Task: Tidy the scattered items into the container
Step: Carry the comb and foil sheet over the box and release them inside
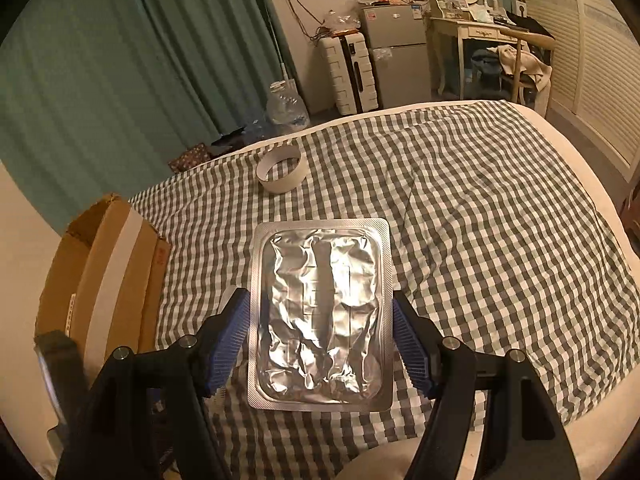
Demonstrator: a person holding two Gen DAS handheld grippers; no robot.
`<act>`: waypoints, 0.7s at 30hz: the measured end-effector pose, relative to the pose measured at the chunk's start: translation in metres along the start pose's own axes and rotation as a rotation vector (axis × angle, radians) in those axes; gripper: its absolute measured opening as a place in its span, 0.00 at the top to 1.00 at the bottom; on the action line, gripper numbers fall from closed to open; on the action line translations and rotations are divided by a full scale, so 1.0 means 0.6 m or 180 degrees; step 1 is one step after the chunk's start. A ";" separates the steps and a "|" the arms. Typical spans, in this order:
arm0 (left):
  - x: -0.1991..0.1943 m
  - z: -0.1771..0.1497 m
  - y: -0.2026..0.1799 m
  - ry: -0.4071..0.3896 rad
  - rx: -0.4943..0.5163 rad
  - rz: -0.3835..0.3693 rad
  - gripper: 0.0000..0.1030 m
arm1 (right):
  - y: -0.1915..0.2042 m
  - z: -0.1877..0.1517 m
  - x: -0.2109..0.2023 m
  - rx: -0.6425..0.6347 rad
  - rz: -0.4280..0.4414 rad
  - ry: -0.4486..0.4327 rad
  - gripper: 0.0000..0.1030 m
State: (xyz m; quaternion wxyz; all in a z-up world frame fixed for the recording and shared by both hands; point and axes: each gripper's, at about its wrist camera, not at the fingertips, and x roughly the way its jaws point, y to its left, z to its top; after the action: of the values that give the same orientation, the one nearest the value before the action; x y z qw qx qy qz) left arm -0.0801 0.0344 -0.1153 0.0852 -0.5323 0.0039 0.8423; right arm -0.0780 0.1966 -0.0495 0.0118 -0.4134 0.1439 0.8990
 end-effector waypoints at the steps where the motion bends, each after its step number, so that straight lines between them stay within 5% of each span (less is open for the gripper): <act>1: 0.010 0.002 0.000 0.0034 -0.0007 -0.0009 0.61 | 0.000 0.000 0.004 -0.0003 0.0011 0.0018 0.33; 11: 0.099 0.027 0.005 0.0241 -0.0143 -0.0007 0.55 | -0.021 -0.006 0.072 0.0159 0.0196 0.0288 0.33; 12: 0.099 0.028 0.007 0.0232 -0.0148 -0.0022 0.56 | -0.022 -0.007 0.079 0.0167 0.0200 0.0314 0.33; 14: 0.097 0.029 0.007 0.0200 -0.0123 -0.0027 0.74 | -0.020 -0.008 0.094 0.0153 0.0233 0.0396 0.33; 21: 0.041 0.032 0.004 -0.0167 -0.0141 -0.0053 0.74 | -0.011 -0.008 0.098 0.0073 0.0232 0.0374 0.33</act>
State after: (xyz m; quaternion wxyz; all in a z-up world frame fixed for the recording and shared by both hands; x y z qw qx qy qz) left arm -0.1077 0.0374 -0.1293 0.0805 -0.5118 -0.0214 0.8551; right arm -0.1124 0.1958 -0.0982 -0.0248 -0.4598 0.1697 0.8713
